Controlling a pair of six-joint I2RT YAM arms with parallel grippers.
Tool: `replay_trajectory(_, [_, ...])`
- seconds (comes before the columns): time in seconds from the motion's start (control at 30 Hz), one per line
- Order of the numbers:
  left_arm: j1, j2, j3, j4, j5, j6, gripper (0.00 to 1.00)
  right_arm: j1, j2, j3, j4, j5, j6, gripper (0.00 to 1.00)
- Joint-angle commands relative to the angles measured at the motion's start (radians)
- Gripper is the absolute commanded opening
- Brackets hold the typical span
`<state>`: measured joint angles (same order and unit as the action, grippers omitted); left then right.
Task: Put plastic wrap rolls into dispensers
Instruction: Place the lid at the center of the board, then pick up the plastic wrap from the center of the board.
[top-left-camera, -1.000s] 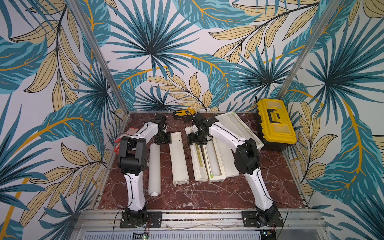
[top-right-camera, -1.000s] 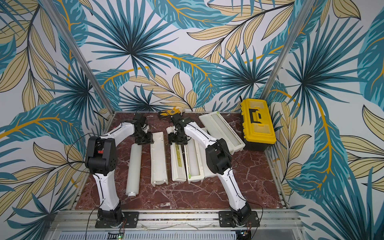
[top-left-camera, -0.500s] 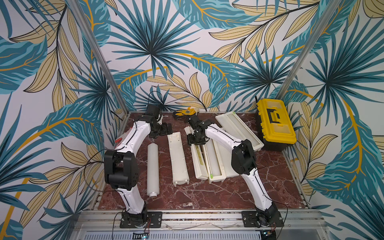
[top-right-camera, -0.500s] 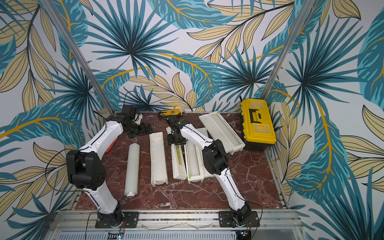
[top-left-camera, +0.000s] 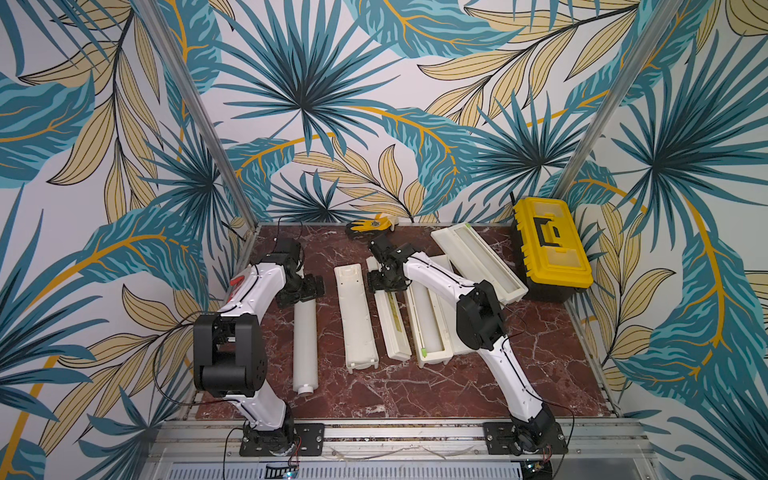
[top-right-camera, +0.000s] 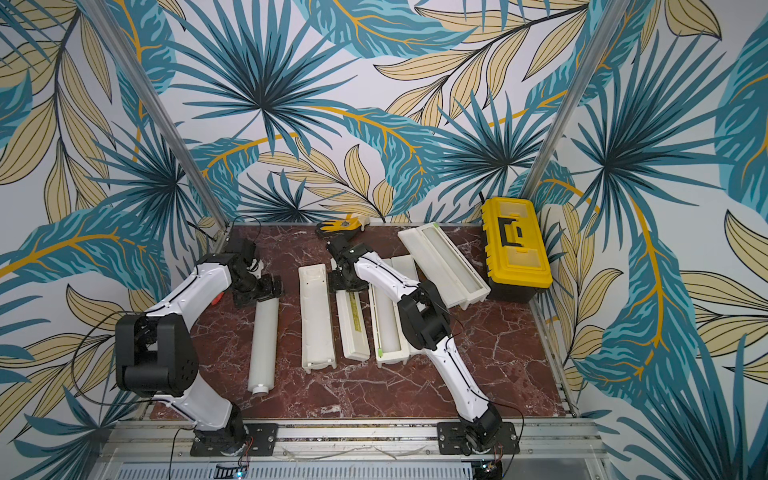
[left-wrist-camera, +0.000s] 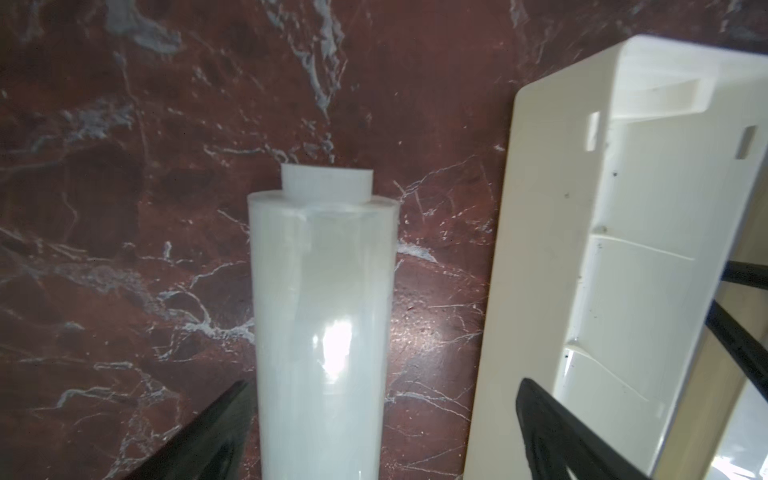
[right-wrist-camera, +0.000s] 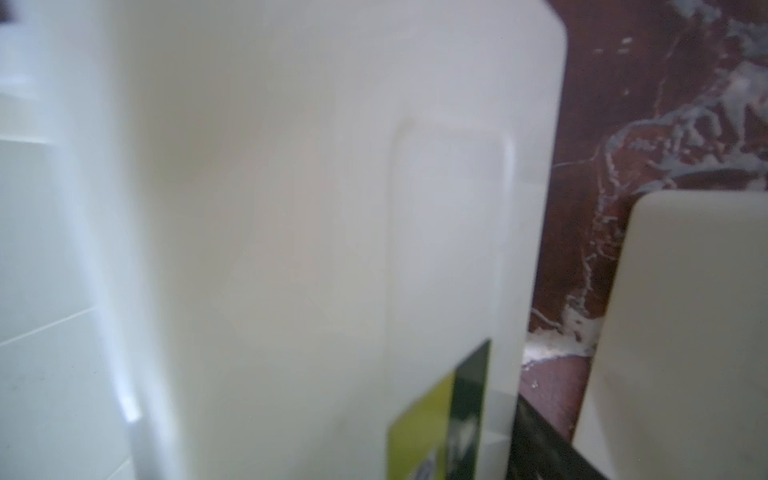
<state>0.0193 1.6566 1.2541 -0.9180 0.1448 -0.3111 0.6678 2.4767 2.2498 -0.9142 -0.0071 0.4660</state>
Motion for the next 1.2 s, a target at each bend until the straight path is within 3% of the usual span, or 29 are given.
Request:
replay_trajectory(0.0, [0.013,0.002,-0.051,-0.006,-0.009,-0.011,0.99,-0.009,0.028,0.006,-0.038,0.05,0.003,0.92])
replay_trajectory(0.1, [0.012,0.002,-0.074,-0.005,-0.008,-0.015,1.0,-0.01,0.024,0.006,-0.038,0.055,0.003,0.99])
replay_trajectory(0.3, [0.013,0.012,-0.119,-0.005,-0.01,-0.029,0.99,-0.002,-0.004,0.004,-0.026,0.039,0.005,0.99])
replay_trajectory(0.47, [0.013,0.026,-0.156,-0.002,-0.01,-0.04,0.92,0.004,-0.065,-0.018,-0.012,0.045,-0.003,0.99])
replay_trajectory(0.83, [-0.069,0.066,-0.225,0.012,-0.108,-0.098,0.82,0.008,-0.315,-0.239,0.142,0.028,-0.041,0.99])
replay_trajectory(0.87, [-0.079,0.083,-0.224,0.011,-0.126,-0.101,0.8,0.008,-0.329,-0.255,0.154,0.02,-0.044,0.99])
replay_trajectory(1.0, [-0.093,0.121,-0.235,0.013,-0.142,-0.131,0.53,0.008,-0.371,-0.303,0.176,-0.003,-0.055,0.99])
replay_trajectory(1.17, [-0.101,0.012,-0.23,-0.019,-0.09,-0.188,0.33,0.008,-0.442,-0.378,0.209,-0.018,-0.069,0.99])
